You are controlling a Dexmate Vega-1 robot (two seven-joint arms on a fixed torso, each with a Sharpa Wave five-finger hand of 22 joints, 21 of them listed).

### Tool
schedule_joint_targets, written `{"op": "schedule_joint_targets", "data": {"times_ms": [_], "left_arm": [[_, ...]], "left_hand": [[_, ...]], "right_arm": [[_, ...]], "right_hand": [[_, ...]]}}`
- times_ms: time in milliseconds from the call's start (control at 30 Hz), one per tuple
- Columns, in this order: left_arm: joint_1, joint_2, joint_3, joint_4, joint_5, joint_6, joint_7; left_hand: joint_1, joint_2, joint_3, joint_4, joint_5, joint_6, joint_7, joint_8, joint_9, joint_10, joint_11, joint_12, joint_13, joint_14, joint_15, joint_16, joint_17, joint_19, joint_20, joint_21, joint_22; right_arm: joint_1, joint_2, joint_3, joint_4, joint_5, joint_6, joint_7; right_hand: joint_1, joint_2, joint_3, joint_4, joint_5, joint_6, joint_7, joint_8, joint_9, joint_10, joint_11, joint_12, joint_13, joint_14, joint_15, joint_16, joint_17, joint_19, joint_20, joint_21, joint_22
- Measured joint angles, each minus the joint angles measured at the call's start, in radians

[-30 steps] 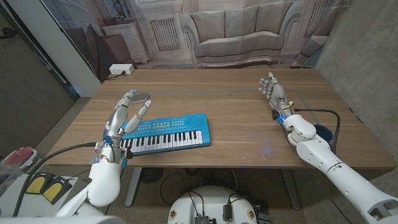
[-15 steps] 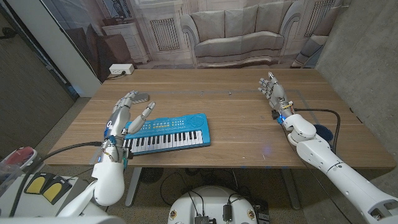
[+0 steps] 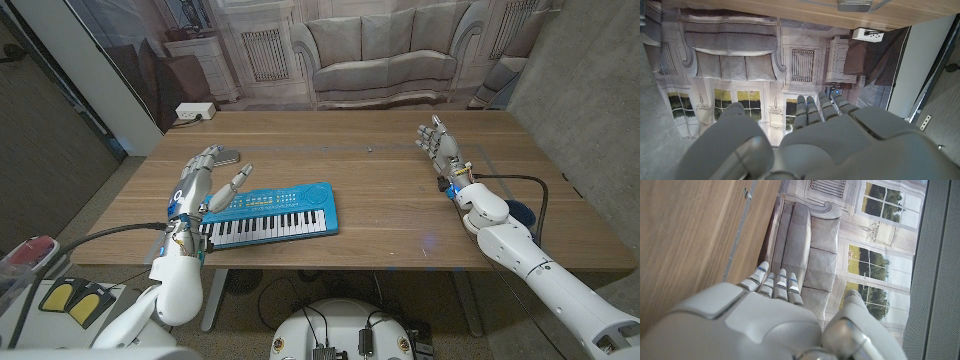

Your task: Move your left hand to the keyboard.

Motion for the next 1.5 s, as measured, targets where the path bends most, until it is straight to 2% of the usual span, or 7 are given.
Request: {"op": "schedule_joint_targets", "data": {"times_ms": [500,700,733,800,833,1000,1500], "left_arm": [[-0.013,0.049,0.037,-0.031,0.033,0.116,-0.02],[-0.017,0.064,0.051,-0.045,0.033,0.116,-0.02],[-0.018,0.07,0.055,-0.048,0.051,0.18,-0.04],[-0.019,0.076,0.061,-0.054,0.051,0.18,-0.04],[-0.021,0.082,0.065,-0.059,0.059,0.213,-0.053],[-0.026,0.104,0.081,-0.074,0.071,0.259,-0.074],[-0.034,0.156,0.101,-0.094,0.062,0.313,-0.112]], "left_hand": [[0.005,-0.006,-0.001,-0.001,0.007,0.019,-0.004,0.0,0.0,0.013,-0.002,0.0,0.0,0.011,0.0,0.0,0.0,0.0,0.0,-0.006,0.0],[0.005,-0.005,-0.004,-0.004,0.007,0.039,-0.003,0.0,0.0,0.025,-0.004,0.0,0.0,0.027,-0.005,0.0,0.0,0.0,0.0,-0.01,0.0],[0.005,-0.005,-0.004,-0.004,0.007,0.039,-0.003,0.0,0.0,0.025,-0.004,0.0,0.0,0.027,-0.005,0.0,0.0,0.004,0.003,-0.01,0.0],[0.005,-0.005,-0.004,-0.004,0.007,0.039,-0.003,0.0,0.0,0.029,0.0,0.0,0.0,0.027,-0.005,0.0,0.0,0.01,0.002,-0.01,0.0],[0.005,-0.005,-0.004,-0.004,0.007,0.039,-0.003,0.0,0.0,0.029,0.0,0.0,0.0,0.027,-0.005,0.0,0.0,0.014,0.0,-0.01,0.0],[0.011,-0.011,-0.007,-0.007,0.007,0.045,0.002,0.0,0.0,0.032,0.004,0.0,0.0,0.032,0.0,0.0,0.0,0.02,0.005,-0.01,0.0],[0.02,-0.012,-0.011,-0.011,0.015,0.05,-0.003,0.0,0.0,0.038,-0.002,0.0,0.0,0.036,-0.004,0.0,0.0,0.031,0.005,-0.014,-0.002]], "right_arm": [[-0.011,0.001,0.006,-0.005,0.006,0.009,-0.002],[-0.011,0.001,0.006,-0.005,0.008,0.012,-0.002],[-0.014,0.001,0.007,-0.007,0.008,0.012,-0.002],[-0.014,0.001,0.007,-0.007,0.009,0.013,-0.002],[-0.015,0.002,0.008,-0.007,0.009,0.013,-0.002],[-0.016,0.002,0.009,-0.007,0.011,0.015,-0.001],[-0.02,0.002,0.014,-0.007,0.015,0.02,0.002]], "right_hand": [[0.003,0.003,0.0,0.0,0.0,0.005,0.005,0.0,0.005,0.0,0.0,0.0,0.0,0.0,0.0,0.0,0.0,0.0,0.0,-0.005,0.0],[0.003,0.003,0.0,0.0,0.0,0.005,0.005,0.0,0.005,0.0,0.0,0.0,0.0,0.004,0.004,0.0,0.0,0.004,-0.003,-0.011,0.0],[0.003,0.003,-0.001,-0.001,0.0,0.009,0.005,0.0,0.005,0.0,0.0,0.0,0.0,0.004,0.004,0.0,0.0,0.007,0.0,-0.012,0.0],[0.003,0.003,-0.004,-0.004,0.0,0.015,0.007,0.0,0.003,0.001,0.001,0.0,0.0,0.004,0.004,0.0,0.0,0.009,0.002,-0.012,0.0],[0.003,0.003,-0.004,-0.004,0.0,0.015,0.007,0.0,0.002,0.002,0.002,0.0,0.0,0.004,0.004,0.0,0.0,0.009,0.002,-0.012,0.0],[0.003,0.003,-0.004,-0.004,0.0,0.015,0.007,0.0,0.002,0.002,0.002,0.0,0.0,0.009,-0.002,0.0,0.0,0.009,0.002,-0.012,0.0],[0.003,0.003,-0.004,-0.004,0.0,0.015,0.007,0.0,0.002,0.002,0.002,0.0,0.0,0.009,-0.002,0.0,0.0,0.009,0.002,-0.02,0.0]]}}
